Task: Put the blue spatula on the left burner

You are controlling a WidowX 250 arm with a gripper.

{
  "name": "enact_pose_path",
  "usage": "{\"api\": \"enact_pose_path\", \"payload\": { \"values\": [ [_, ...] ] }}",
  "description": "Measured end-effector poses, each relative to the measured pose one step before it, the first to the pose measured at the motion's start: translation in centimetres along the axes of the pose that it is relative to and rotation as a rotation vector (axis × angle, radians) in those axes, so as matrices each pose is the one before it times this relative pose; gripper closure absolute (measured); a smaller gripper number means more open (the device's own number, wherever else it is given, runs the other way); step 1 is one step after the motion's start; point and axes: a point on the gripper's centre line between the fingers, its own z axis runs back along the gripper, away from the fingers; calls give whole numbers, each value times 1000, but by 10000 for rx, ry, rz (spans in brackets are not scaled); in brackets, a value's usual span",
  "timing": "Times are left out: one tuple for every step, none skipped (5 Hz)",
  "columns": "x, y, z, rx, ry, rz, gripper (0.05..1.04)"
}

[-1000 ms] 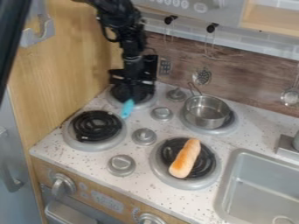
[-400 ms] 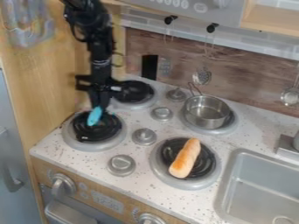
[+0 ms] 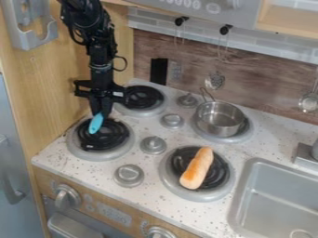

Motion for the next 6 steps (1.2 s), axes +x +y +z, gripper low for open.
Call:
{"api": "enact_pose_path", "payload": {
  "values": [
    [-343,4,-28,4,230,99,721],
    [-242,-51,2,-32,152,-46,418],
    [152,-59,4,4,-93,-107,124],
    [-365,-1300,935,3,-356,-574,70],
    [-420,-2052,3378,-27,-631,-786,80],
    [-1121,-2498,-258,-388,254,-761,85]
  ]
}}
